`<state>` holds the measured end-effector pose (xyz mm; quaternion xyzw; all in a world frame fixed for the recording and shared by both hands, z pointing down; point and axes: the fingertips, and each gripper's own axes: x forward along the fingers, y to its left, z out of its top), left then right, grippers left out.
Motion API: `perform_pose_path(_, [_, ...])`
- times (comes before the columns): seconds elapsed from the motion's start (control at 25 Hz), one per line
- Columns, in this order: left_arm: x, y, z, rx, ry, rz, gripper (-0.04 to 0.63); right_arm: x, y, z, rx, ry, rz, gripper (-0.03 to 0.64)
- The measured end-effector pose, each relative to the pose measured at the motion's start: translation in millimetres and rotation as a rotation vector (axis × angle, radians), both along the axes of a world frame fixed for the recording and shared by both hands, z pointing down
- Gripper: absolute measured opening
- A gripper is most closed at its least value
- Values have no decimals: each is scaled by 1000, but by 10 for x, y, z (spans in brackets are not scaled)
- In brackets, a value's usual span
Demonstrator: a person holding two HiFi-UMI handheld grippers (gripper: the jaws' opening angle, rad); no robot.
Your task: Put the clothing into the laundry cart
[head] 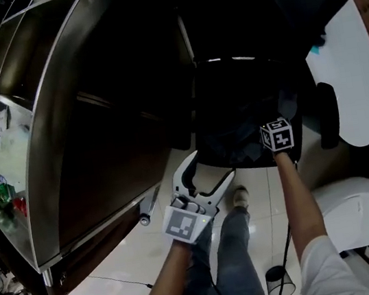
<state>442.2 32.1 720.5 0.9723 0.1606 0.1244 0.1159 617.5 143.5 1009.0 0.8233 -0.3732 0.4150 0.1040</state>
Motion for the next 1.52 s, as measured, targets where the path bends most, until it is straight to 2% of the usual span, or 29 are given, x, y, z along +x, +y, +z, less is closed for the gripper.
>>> perform_pose_path(0.08, [50, -7, -185, 7, 19, 4, 341, 16, 17, -435, 89, 39, 23, 40])
perform_pose_path(0.24, [130, -8, -634, 29, 78, 15, 341, -11, 112, -1290, 195, 109, 67, 40])
perform_pose_path(0.48, [52, 4, -1306, 49, 137, 21, 339, -309, 261, -2705, 375, 219, 135, 38])
perform_pose_path(0.6, [-90, -39, -1618, 46, 145, 7, 339, -502, 337, -3380, 455, 265, 166, 37])
perform_pose_path(0.76, [-209, -168, -1972, 86, 128, -15, 339, -622, 505, -4463, 636, 360, 245, 37])
perform_pose_path(0.92, [-303, -293, -2476, 97, 169, -34, 338, -779, 631, -5414, 689, 501, 237, 37])
perform_pose_path(1.08, [-423, -367, -2988, 137, 236, -29, 337, -988, 652, -6083, 704, 602, 204, 37])
perform_pose_path(1.36, [-598, -510, -3435, 135, 315, -55, 331, -1305, 453, -6597, 718, 637, 129, 37])
perform_pose_path(1.52, [-732, -601, -3577, 126, 314, -65, 331, -1355, 293, -6973, 668, 743, 56, 35])
